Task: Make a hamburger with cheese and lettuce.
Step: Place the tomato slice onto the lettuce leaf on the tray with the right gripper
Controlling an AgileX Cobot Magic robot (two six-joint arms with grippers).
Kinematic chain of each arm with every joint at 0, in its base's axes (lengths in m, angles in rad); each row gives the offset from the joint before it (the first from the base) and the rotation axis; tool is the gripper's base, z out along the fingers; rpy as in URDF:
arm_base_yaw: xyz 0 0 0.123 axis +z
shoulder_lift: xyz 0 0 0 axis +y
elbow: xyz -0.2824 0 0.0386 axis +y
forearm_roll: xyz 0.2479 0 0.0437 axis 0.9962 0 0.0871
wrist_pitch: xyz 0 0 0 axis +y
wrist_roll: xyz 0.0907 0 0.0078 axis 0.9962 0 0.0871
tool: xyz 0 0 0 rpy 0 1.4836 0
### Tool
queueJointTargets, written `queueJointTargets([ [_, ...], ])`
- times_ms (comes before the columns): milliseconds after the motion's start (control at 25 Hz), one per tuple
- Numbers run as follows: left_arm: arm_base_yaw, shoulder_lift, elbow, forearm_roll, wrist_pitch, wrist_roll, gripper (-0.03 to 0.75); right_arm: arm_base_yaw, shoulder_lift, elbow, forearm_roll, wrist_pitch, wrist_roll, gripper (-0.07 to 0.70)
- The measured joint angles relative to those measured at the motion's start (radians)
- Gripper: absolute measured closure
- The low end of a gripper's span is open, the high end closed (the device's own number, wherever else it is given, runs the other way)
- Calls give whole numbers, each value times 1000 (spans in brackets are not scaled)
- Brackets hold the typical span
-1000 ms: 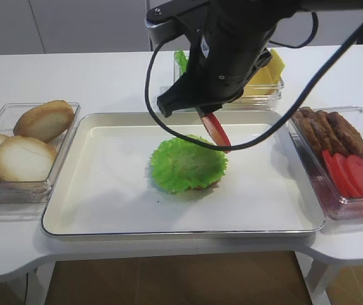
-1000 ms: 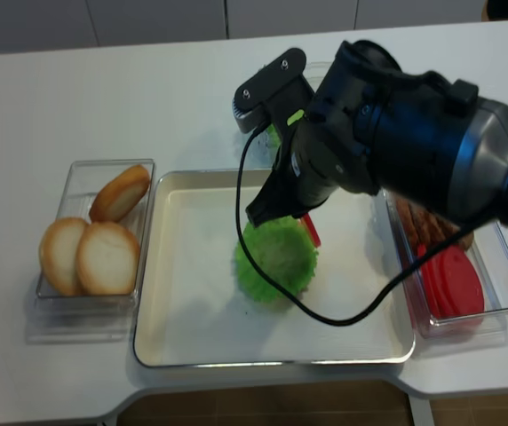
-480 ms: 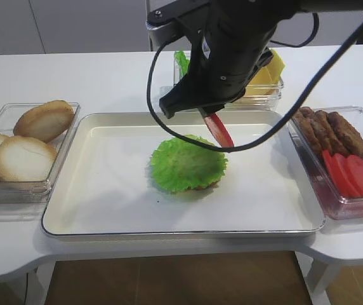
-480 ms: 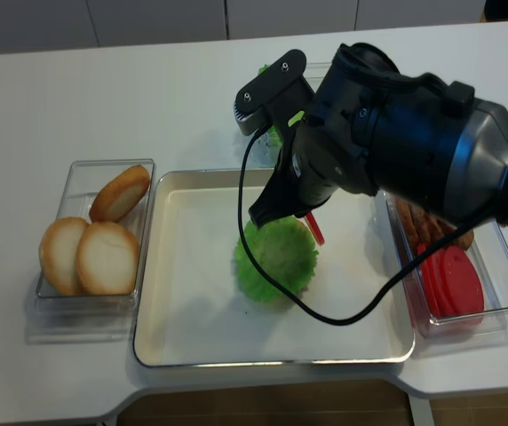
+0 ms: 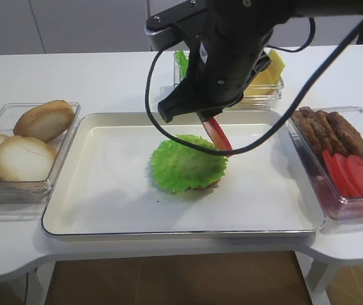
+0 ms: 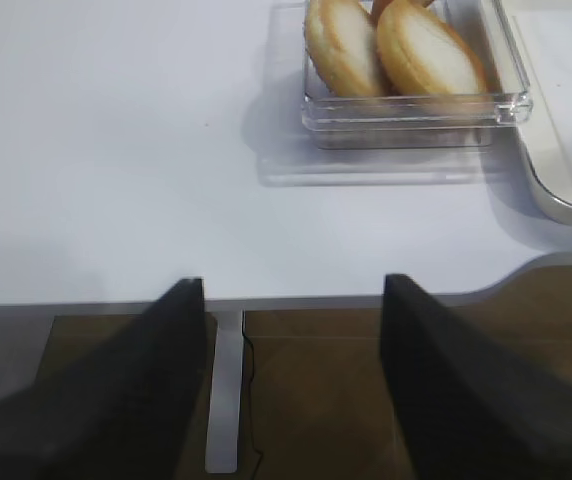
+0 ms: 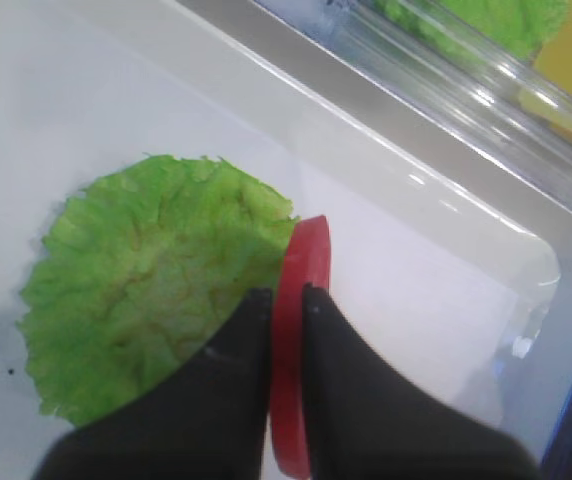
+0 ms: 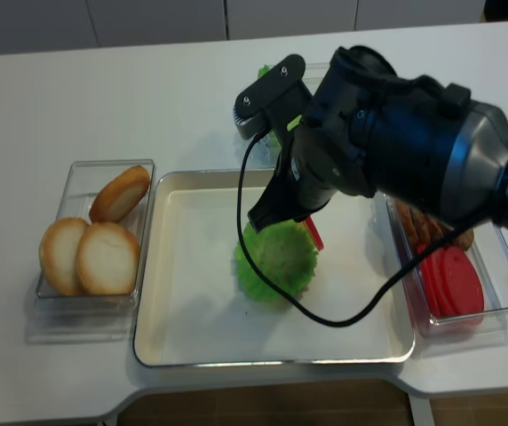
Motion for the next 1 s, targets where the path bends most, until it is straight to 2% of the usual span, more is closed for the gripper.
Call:
queueJointTargets([
  [720, 0, 0, 0, 0, 0, 0, 300, 3, 11, 0, 35, -20, -4, 557],
  [1000, 0, 0, 0, 0, 0, 0, 300, 3, 11, 0, 13, -22, -4, 557],
])
